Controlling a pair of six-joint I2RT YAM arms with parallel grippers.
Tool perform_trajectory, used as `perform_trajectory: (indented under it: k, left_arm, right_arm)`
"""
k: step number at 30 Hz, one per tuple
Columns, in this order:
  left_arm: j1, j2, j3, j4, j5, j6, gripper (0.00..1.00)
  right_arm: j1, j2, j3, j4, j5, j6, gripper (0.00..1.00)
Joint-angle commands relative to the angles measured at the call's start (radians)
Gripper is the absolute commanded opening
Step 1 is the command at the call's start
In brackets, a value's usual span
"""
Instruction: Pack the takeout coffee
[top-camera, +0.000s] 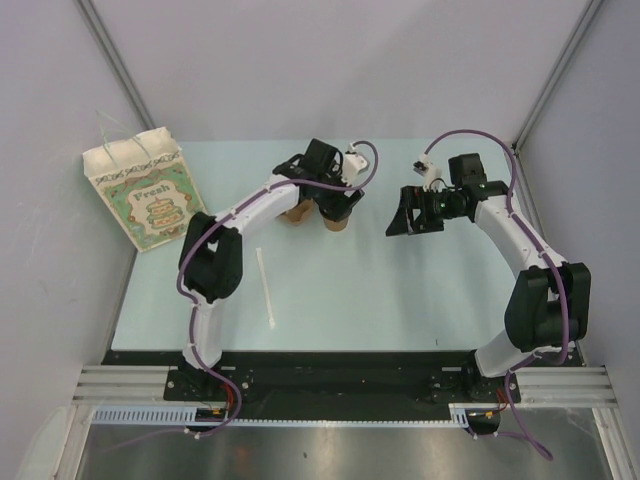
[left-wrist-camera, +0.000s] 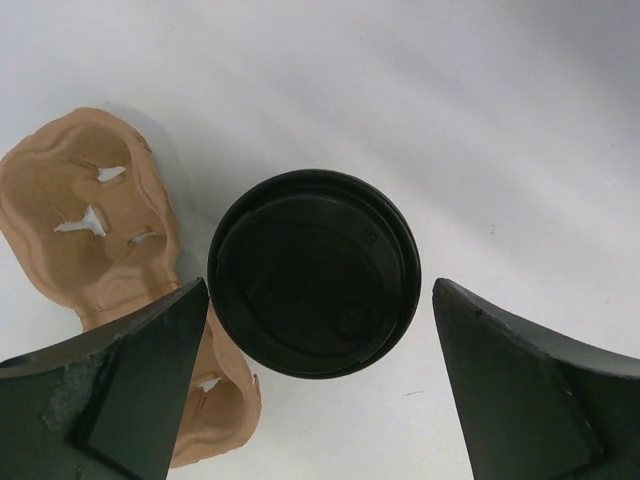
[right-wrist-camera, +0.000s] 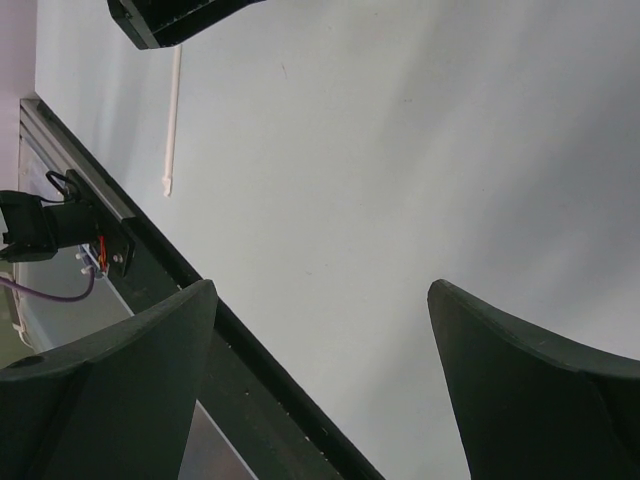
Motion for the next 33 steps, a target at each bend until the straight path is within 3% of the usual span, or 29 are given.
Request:
perform_trajectory:
  k: [1, 9, 12, 16, 22, 33]
  left_arm:
    - [0.008, -0.032, 0.076, -0.027, 0.031, -0.024, 0.99]
    - [0.091, -0.113, 0.181, -0.068, 0.094, -0.110, 1.00]
    - [0.153, -0.119, 0.165, -0.070, 0.084, -0.123, 0.94]
    - [0.226, -0.078, 0.136, -0.081, 0.089, -0.103, 0.76]
    - [0.312, 0.016, 0.153, -0.148, 0.136, 0.018, 0.57]
    - [0.336, 0.157, 0.158, -0.160, 0.110, 0.107, 0.52]
  right_arm:
    - [-0.007, 0.007, 0.023, 0.029, -0.032, 0.012, 0.93]
    - [-0.007, -0.006, 0.023, 0.021, -0.029, 0.009, 0.93]
    - [-0.008, -0.007, 0.023, 0.027, -0.035, 0.013, 0.93]
    - [-0.011, -0.006, 0.023, 0.027, -0.041, 0.015, 0.93]
    - [-0.017, -0.007, 0.023, 0.015, -0.042, 0.005, 0.93]
    - [-0.019, 0.026, 0.023, 0.003, -0.064, -0.002, 0.93]
